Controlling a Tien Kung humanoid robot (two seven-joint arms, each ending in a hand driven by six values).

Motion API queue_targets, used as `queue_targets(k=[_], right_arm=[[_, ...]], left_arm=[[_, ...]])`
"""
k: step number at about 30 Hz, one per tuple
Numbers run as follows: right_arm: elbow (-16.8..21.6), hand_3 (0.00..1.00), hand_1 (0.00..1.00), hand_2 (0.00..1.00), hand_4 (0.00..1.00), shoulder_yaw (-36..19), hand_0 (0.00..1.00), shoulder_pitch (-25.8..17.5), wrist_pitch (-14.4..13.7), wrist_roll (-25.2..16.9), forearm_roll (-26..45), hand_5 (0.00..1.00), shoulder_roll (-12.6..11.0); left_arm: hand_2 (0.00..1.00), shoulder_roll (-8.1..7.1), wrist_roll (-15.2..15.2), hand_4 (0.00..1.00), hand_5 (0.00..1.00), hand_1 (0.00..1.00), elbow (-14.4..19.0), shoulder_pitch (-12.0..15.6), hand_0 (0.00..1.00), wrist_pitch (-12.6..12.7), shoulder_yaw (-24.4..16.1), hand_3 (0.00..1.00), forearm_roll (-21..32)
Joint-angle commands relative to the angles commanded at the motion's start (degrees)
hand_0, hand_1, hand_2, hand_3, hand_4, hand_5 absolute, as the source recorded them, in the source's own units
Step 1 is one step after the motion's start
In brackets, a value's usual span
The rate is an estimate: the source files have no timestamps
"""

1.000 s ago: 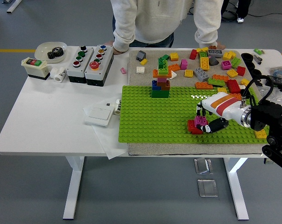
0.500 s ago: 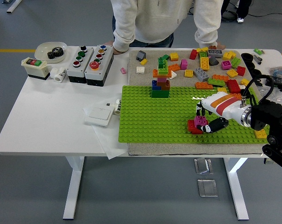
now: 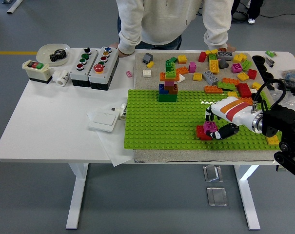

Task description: Pick up the brick,pile it on top of brick,press brick,pick up the brick,pile it on top of brick,press brick

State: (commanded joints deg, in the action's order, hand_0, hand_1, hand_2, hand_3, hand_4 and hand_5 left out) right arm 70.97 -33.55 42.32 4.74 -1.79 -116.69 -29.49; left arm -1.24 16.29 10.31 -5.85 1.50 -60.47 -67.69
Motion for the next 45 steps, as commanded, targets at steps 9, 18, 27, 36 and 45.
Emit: queue_targets(k=[9, 18, 27, 36, 45], right_arm=[[0.5, 0.559, 0.508, 0.614, 0.795, 0.0, 0.471, 0.1, -0.4, -0.1, 0.3, 0.356, 0.1], [0.4, 0.587, 0.518, 0.641, 0.817, -0.3, 0.467, 0.1, -0.7, -0.1, 0.6, 0.362, 0.2], [0.4, 0.592, 0.518, 0.645, 0.824, -0.3, 0.462, 0.3, -0.5, -0.1, 0.7, 0.366, 0.2], [1.6, 0.614, 0.531, 0.667, 0.852, -0.7, 0.46, 0.0, -0.1, 0.0, 0.6, 0.372, -0.4], [5.9, 0.761, 0.57, 0.717, 0.921, -3.6, 0.5, -1.3, 1.4, 1.4, 0.4, 0.399, -1.9]], left_arm=[[0.682, -0.03, 0.0, 0.59, 0.607, 0.716, 0.0, 0.1, 0.778, -0.1, 0.0, 0.564, -0.3], [0.681, -0.06, 0.0, 0.59, 0.608, 0.717, 0.0, 0.0, 0.778, -0.1, 0.1, 0.564, 0.0], [0.681, -0.06, -0.1, 0.591, 0.609, 0.715, 0.0, -0.2, 0.778, 0.0, 0.1, 0.564, 0.1], [0.679, -0.06, -0.1, 0.592, 0.61, 0.714, 0.0, -0.2, 0.778, 0.0, -0.1, 0.564, 0.1], [0.678, -0.04, -0.1, 0.591, 0.609, 0.715, 0.0, -0.3, 0.778, 0.0, -0.4, 0.565, -0.2]])
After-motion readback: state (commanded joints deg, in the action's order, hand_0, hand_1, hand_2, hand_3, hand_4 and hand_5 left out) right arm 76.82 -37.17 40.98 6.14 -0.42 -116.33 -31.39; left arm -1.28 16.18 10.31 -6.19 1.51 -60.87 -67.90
